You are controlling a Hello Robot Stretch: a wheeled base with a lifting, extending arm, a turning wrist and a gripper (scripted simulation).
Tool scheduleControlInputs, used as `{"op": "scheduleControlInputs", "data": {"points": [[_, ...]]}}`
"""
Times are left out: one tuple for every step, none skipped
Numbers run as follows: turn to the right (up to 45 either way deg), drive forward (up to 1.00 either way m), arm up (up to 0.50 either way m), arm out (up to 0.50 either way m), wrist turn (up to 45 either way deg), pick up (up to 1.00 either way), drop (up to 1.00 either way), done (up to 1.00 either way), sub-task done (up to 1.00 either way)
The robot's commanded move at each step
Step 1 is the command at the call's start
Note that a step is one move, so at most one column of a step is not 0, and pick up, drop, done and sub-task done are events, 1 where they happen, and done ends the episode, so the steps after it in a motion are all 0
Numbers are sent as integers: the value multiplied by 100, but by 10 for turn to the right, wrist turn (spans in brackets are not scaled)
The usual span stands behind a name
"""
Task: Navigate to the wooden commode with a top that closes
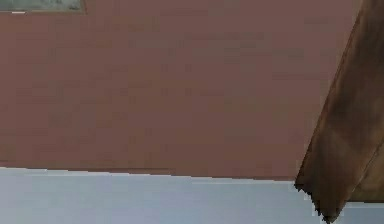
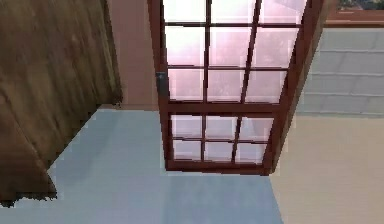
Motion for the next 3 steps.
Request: {"op": "scheduleControlInputs", "data": {"points": [[0,50,0,0,0,0,0,0,0],[-450,0,0,0,0,0,0,0,0],[-120,0,0,0,0,0,0,0,0]]}}
